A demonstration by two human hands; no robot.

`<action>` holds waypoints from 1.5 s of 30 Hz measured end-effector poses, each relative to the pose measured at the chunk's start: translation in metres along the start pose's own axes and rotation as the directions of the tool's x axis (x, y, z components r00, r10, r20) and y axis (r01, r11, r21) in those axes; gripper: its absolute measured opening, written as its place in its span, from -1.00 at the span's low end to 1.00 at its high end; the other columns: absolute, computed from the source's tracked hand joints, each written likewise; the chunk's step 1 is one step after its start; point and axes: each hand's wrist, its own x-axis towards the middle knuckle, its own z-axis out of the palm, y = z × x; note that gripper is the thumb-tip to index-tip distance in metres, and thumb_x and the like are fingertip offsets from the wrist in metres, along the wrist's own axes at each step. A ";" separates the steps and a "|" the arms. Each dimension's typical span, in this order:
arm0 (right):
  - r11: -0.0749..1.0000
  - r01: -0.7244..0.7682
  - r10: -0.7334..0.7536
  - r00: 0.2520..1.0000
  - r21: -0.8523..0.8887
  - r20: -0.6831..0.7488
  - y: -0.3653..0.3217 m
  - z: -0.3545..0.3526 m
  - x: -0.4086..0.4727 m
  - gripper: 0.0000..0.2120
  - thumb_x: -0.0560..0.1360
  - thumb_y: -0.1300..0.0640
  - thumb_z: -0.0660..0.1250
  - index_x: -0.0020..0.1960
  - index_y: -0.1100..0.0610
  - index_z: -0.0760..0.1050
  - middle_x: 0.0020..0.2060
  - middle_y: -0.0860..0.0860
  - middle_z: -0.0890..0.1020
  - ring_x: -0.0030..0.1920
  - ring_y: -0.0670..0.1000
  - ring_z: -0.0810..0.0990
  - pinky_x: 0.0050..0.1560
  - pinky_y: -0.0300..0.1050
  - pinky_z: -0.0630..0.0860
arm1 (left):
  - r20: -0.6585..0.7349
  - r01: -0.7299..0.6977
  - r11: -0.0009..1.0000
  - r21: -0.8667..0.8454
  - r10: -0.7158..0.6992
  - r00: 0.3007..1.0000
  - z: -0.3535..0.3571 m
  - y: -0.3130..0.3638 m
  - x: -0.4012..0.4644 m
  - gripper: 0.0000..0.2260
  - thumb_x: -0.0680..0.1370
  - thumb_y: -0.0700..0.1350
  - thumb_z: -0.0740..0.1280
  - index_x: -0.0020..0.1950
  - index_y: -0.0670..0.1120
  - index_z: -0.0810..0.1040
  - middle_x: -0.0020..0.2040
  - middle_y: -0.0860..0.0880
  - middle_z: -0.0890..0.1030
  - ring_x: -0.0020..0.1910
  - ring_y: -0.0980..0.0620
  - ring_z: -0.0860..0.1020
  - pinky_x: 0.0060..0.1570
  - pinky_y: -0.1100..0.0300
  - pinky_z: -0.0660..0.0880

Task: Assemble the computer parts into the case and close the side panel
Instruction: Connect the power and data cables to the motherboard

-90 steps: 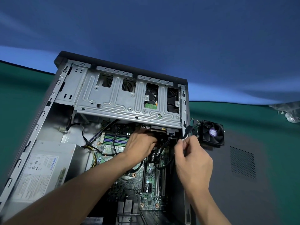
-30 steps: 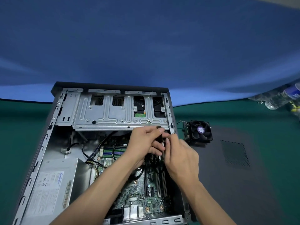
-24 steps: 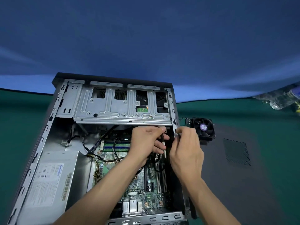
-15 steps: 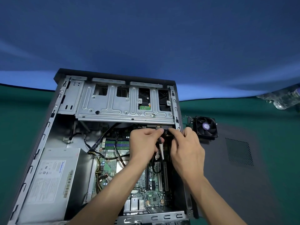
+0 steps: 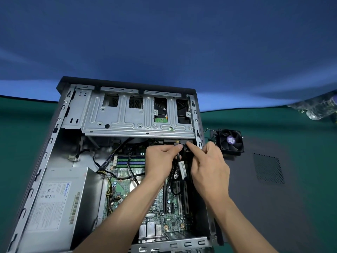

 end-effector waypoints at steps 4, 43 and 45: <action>1.000 -0.006 0.006 1.000 -0.003 0.007 0.002 0.001 0.000 -0.65 0.45 0.29 0.32 0.18 0.03 0.59 -0.26 -0.01 0.30 -0.19 0.09 0.42 -0.40 -0.19 0.18 | -0.026 -0.014 1.000 0.013 0.014 1.000 0.002 -0.001 0.000 -0.83 0.41 -0.10 0.50 -0.39 -0.01 0.65 -0.41 0.05 0.65 -0.38 0.13 0.55 -0.20 0.23 0.50; 0.916 -0.218 0.185 0.975 0.336 0.127 0.009 -0.008 0.002 -0.86 0.63 0.06 0.02 -0.10 0.03 0.23 -0.21 -0.07 0.41 -0.22 0.03 0.38 -0.22 -0.07 0.19 | 0.275 -0.473 0.309 0.825 0.512 0.814 0.069 0.056 0.048 -0.66 0.47 -0.12 0.21 -0.50 -0.11 0.28 -0.55 0.01 0.33 -0.52 -0.02 0.30 -0.49 0.19 0.12; 0.883 -0.238 0.182 0.968 0.405 0.173 0.013 -0.009 0.008 -0.86 0.62 0.06 0.02 -0.09 0.05 0.27 -0.24 -0.05 0.45 -0.25 0.05 0.43 -0.22 -0.05 0.25 | 0.247 -0.459 0.309 0.833 0.536 0.808 0.070 0.053 0.050 -0.63 0.47 -0.13 0.22 -0.53 -0.08 0.24 -0.61 0.05 0.27 -0.59 0.11 0.21 -0.52 0.24 0.05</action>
